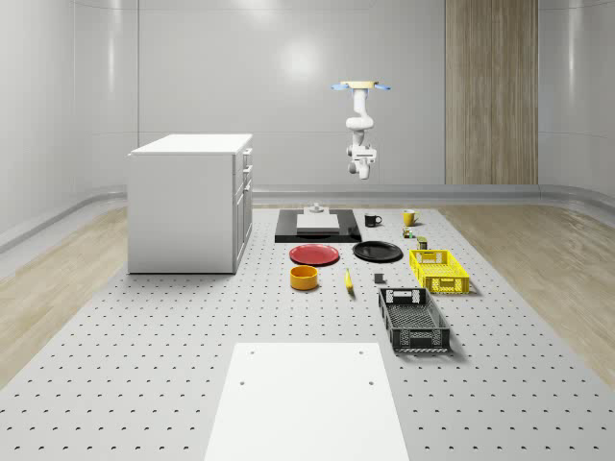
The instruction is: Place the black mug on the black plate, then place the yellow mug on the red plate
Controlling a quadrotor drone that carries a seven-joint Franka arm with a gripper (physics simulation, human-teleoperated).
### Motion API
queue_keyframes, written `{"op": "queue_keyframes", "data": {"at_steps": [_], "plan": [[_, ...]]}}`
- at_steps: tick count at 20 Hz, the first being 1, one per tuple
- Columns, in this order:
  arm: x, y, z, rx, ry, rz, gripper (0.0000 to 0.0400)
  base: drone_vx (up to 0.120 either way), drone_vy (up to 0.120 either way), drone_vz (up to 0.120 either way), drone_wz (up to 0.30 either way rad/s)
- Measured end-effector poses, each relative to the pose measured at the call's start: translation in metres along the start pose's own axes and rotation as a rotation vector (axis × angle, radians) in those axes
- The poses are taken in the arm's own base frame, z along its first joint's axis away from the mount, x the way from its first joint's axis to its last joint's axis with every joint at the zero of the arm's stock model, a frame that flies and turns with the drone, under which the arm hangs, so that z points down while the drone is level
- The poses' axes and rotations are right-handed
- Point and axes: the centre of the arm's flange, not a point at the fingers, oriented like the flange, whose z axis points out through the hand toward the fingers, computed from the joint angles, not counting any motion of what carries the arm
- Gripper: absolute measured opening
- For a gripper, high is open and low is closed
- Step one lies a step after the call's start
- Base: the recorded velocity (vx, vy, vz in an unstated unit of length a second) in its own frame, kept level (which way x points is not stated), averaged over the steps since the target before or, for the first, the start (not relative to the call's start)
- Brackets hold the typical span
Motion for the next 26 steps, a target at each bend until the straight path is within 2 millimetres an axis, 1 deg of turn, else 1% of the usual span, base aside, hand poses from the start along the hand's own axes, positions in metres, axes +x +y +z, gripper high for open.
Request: {"op": "queue_keyframes", "data": {"at_steps": [6, 9, 12, 15, 20, 26], "plan": [[-0.002, 0.003, -0.043, 0.003, 0.003, 0.000, 0.0400, 0.000, 0.000, 0.000, 0.000], [-0.002, 0.002, -0.061, 0.005, 0.005, 0.000, 0.0400, 0.000, -0.120, 0.000, 0.000], [-0.001, 0.001, -0.075, 0.007, 0.007, 0.000, 0.0400, 0.000, -0.120, 0.000, 0.000], [0.000, 0.000, -0.083, 0.008, 0.008, 0.000, 0.0400, 0.000, -0.120, 0.000, 0.000], [0.000, 0.000, -0.090, 0.011, 0.011, 0.000, 0.0400, 0.112, -0.120, 0.000, 0.000], [0.000, 0.000, -0.093, 0.014, 0.015, 0.000, 0.0400, 0.120, 0.000, 0.000, 0.000]]}}
